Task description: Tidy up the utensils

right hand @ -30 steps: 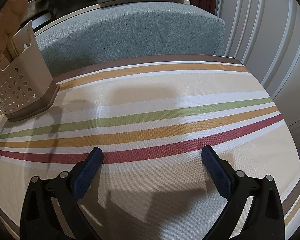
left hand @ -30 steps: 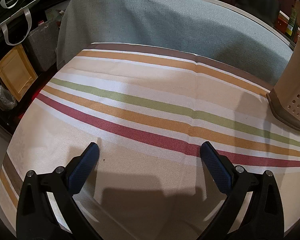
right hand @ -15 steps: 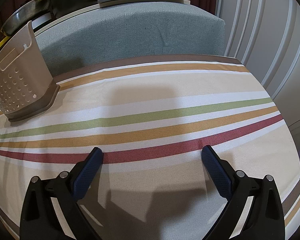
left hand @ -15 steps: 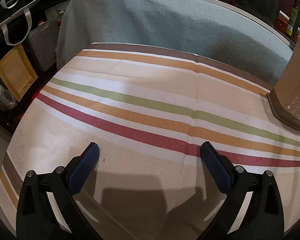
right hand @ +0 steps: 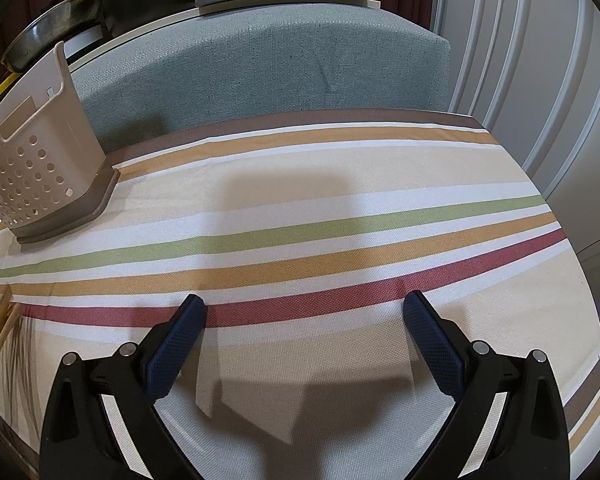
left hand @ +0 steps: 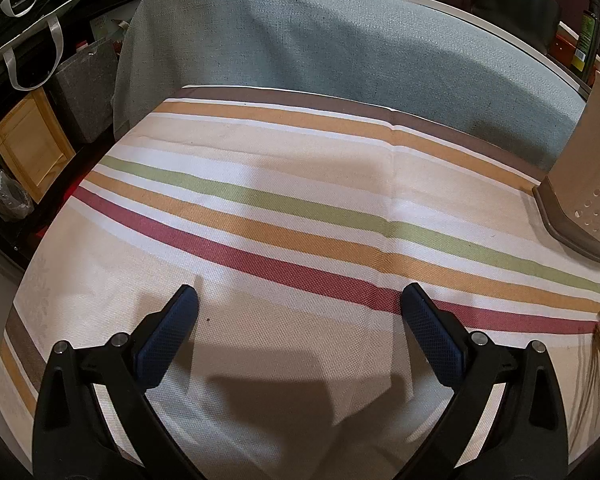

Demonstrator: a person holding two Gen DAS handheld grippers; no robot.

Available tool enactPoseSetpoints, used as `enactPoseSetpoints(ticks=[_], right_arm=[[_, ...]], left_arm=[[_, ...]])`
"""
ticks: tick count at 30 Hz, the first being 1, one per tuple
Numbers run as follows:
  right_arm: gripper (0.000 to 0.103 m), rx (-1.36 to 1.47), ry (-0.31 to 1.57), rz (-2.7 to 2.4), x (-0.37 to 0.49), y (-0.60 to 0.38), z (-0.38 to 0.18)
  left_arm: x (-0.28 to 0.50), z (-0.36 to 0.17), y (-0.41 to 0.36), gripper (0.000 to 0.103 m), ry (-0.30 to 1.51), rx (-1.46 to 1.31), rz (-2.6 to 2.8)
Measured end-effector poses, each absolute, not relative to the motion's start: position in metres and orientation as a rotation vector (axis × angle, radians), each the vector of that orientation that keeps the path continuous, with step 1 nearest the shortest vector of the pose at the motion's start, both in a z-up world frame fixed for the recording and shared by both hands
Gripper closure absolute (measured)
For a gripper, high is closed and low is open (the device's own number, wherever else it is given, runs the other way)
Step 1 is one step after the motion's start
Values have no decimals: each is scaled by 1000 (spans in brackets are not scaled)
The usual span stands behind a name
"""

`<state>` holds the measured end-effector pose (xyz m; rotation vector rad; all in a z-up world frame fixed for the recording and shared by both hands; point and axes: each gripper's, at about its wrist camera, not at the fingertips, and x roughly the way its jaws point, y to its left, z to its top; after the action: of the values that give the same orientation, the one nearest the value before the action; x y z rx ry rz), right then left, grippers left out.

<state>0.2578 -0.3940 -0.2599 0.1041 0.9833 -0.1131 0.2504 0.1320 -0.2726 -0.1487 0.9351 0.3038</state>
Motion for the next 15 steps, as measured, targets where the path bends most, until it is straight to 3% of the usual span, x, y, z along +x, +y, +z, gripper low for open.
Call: enactPoseSetpoints(ticks=[15], right_arm=[[6,104,984,-114,263,-394,-261]], left_arm=[[250,-273,132,4,935,-148,304]])
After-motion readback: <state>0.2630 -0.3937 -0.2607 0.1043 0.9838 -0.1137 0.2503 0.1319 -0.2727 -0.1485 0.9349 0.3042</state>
